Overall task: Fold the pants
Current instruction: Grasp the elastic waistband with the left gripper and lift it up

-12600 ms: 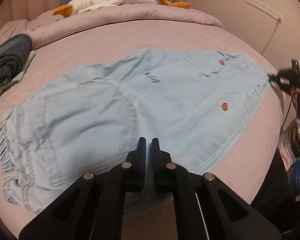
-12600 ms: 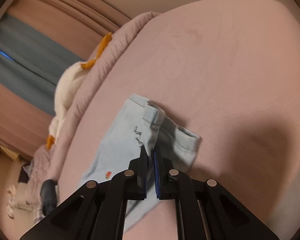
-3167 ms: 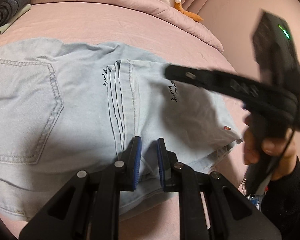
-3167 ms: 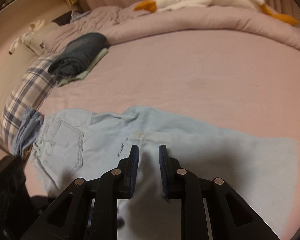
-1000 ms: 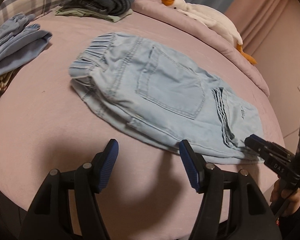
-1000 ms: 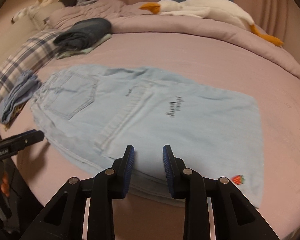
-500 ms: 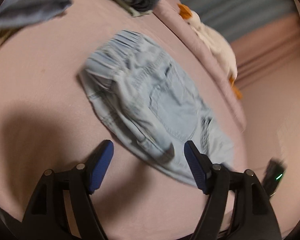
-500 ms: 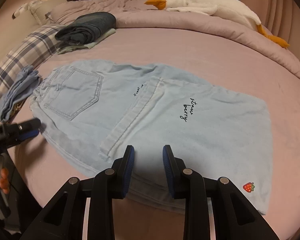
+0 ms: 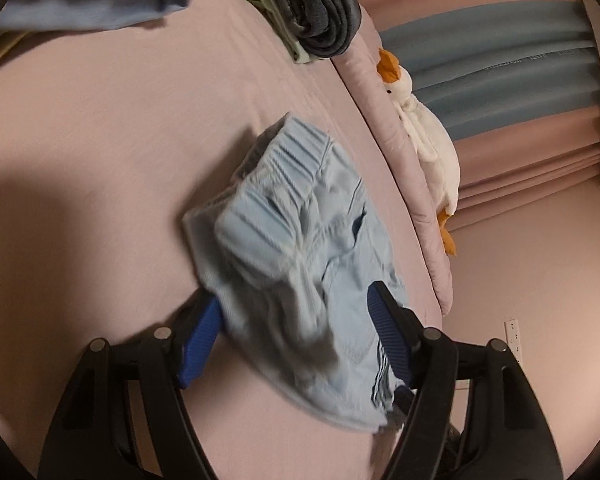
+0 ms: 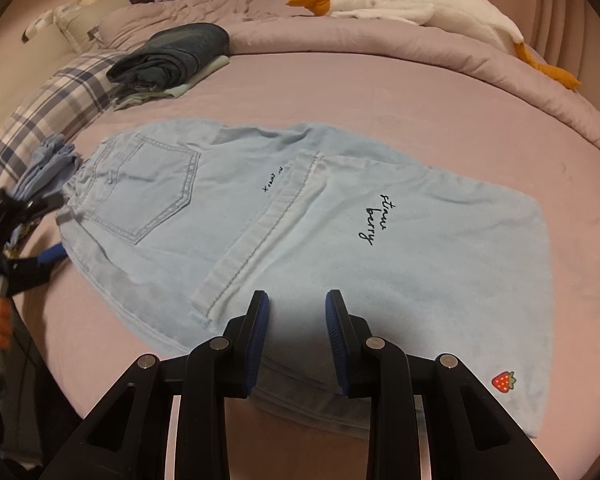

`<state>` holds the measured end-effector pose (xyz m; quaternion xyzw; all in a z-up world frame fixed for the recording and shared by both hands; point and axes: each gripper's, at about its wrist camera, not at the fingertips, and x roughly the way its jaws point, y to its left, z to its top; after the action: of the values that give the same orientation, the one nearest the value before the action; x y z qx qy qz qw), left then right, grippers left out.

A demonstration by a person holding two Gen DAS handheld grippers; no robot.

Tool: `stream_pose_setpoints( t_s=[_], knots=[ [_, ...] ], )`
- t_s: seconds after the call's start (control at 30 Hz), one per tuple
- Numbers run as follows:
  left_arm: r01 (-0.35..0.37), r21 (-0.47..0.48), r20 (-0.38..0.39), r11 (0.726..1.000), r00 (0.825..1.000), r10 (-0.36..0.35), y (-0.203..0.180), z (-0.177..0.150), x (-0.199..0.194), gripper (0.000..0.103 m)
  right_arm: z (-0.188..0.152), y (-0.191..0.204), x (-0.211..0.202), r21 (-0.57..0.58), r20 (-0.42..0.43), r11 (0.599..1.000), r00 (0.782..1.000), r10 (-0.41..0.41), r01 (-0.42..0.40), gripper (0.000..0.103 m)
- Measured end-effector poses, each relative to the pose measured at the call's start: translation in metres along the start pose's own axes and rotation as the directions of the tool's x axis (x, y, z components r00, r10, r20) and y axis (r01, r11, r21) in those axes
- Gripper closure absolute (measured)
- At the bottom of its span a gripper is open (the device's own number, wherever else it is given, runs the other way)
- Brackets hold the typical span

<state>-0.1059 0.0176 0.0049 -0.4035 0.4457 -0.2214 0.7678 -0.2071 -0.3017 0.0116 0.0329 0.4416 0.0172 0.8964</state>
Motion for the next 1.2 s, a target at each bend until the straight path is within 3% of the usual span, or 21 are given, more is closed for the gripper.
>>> stream_pose_setpoints(
  t_s=[0.33,0.37,0.4,0.43,0.5,0.67,0.8,0.9,0.97,1.1,1.2],
  knots=[
    [-0.013,0.046,0.045,0.999,0.999,0.011,-0.002,0.019,0.023,0.032,0.006,0.002,0.007,0.002,-0.002,1.0,1.0,0.017,-0.017,0.074],
    [-0.024,0.047,0.044,0.999,0.999,0.021,-0.002,0.019,0.022,0.039,0.008,0.004,0.008,-0.001,-0.001,1.0,1.0,0.02,-0.02,0.074],
    [-0.046,0.05,0.041,0.998,0.998,0.044,-0.001,0.018,0.02,0.054,0.012,0.005,0.01,-0.006,0.001,1.0,1.0,0.023,-0.023,0.074],
    [-0.058,0.049,0.035,0.997,0.998,0.057,0.002,0.018,0.02,0.06,0.016,0.007,0.013,-0.014,0.002,1.0,1.0,0.027,-0.027,0.074],
    [-0.046,0.029,0.036,0.999,0.998,0.045,0.007,0.016,0.015,0.065,0.025,0.012,0.019,-0.031,0.003,0.999,0.999,0.033,-0.033,0.074],
    [-0.074,0.116,0.094,0.99,0.994,0.063,-0.007,0.003,-0.002,0.072,0.06,0.018,0.045,-0.035,0.0,0.997,0.998,0.067,-0.067,0.074],
    [-0.116,0.22,0.116,0.969,0.989,0.092,-0.025,-0.002,-0.008,0.073,0.076,0.029,0.074,-0.073,-0.059,0.996,0.997,0.049,-0.053,0.076],
    [-0.133,0.263,0.128,0.956,0.986,0.102,-0.037,-0.001,-0.007,0.074,0.082,0.048,0.085,-0.193,-0.092,0.981,0.995,-0.032,0.014,0.076],
    [-0.144,0.29,0.132,0.946,0.985,0.109,-0.042,-0.001,-0.007,0.074,0.085,0.053,0.083,-0.209,-0.106,0.977,0.993,-0.057,0.034,0.076],
    [-0.158,0.33,0.141,0.931,0.983,0.117,-0.051,-0.002,-0.005,0.074,0.065,0.073,0.055,-0.236,-0.112,0.972,0.994,-0.008,-0.018,0.076],
    [-0.168,0.355,0.145,0.92,0.982,0.123,-0.054,-0.004,-0.004,0.074,0.038,0.093,0.049,-0.288,-0.164,0.955,0.986,0.021,-0.068,0.076]
  ],
)
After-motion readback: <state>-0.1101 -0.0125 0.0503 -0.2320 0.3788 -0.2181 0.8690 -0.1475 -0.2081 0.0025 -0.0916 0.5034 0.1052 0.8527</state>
